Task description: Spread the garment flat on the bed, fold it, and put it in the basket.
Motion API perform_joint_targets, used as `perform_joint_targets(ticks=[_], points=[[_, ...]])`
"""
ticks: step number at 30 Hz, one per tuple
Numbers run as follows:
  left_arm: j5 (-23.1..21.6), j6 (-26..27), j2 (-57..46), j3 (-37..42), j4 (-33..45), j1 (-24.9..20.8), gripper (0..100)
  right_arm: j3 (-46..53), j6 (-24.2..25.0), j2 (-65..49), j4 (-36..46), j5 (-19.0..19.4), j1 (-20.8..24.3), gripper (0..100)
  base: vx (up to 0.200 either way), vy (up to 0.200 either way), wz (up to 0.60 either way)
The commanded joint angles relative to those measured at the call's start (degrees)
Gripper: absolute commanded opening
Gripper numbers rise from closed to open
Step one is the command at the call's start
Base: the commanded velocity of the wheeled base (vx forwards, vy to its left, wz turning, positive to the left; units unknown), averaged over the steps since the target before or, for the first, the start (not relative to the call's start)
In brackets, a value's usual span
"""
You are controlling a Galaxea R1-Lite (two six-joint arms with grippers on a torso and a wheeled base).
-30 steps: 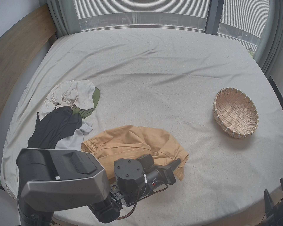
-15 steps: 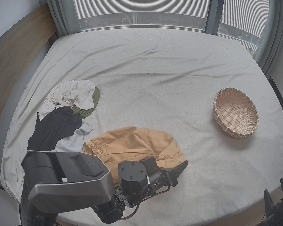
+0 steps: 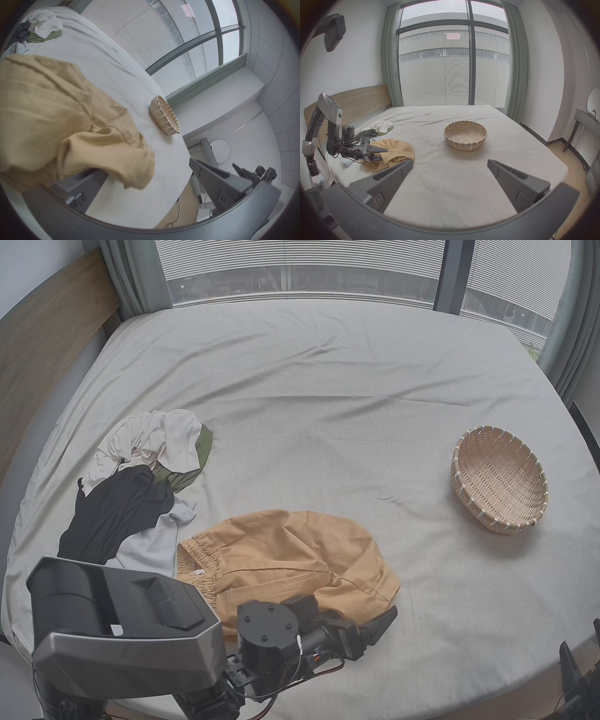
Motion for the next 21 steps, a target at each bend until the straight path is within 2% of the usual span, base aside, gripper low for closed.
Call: perform_joint_targets(ticks=[1, 5, 8, 10, 16, 21], points=[[0.16, 0.19, -6.94, 8.63, -0.01, -0.51, 100, 1.01, 0.13, -0.93, 0.0, 0.04, 0.08, 100, 0.0, 0.0, 0.0], [0.16, 0.28, -13.8, 16.02, -0.01, -0.51, 100, 1.01, 0.13, -0.93, 0.0, 0.04, -0.01, 100, 0.0, 0.0, 0.0], [0.25, 0.28, -14.59, 16.63, -0.01, -0.43, 100, 1.01, -0.05, -0.93, 0.0, 0.04, -0.01, 100, 0.0, 0.0, 0.0], [2.0, 0.46, -17.05, 19.62, -0.01, 0.98, 100, 1.01, -0.05, -0.93, 0.0, 0.04, -0.01, 100, 0.0, 0.0, 0.0], [2.8, 3.71, -19.6, 23.14, -0.1, 8.19, 100, 1.01, -0.31, -0.93, -0.09, 0.04, -0.01, 100, 0.0, 0.0, 0.0], [-0.28, 4.59, -23.38, 26.21, -0.01, 16.01, 100, 1.01, -0.4, -0.93, -0.09, 0.04, -0.01, 100, 0.0, 0.0, 0.0]])
